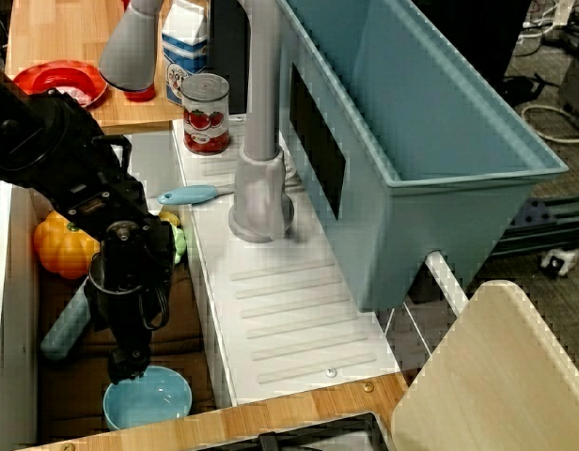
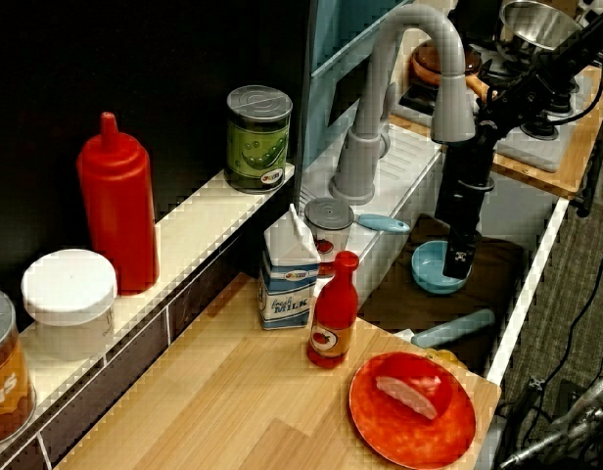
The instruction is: Lift bowl
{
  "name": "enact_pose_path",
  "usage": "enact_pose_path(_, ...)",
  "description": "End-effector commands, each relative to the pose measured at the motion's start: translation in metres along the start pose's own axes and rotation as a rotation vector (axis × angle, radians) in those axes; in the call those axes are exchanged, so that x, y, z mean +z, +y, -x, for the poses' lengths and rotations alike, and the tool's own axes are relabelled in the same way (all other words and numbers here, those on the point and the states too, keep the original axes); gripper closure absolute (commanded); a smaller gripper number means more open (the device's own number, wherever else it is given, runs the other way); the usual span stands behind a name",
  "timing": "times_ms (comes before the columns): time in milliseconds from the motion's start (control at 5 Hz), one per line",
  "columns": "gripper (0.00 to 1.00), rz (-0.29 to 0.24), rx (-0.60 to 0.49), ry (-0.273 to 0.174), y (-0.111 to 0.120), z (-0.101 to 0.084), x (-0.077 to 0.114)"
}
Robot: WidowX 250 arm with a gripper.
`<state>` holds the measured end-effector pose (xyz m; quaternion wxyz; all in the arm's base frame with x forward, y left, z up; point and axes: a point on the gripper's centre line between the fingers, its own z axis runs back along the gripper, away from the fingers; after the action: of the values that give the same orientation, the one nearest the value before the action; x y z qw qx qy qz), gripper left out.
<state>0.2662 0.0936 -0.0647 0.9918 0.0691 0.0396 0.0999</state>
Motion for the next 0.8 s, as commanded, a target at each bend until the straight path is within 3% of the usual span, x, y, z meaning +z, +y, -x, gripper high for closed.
enact_pose_path(0, 0.00, 0.000, 0.000, 0.000, 0.000, 0.000, 0.000)
enact_pose_path(600, 0.00, 0.004, 0.039, 0.035, -0.014, -0.014, -0.020)
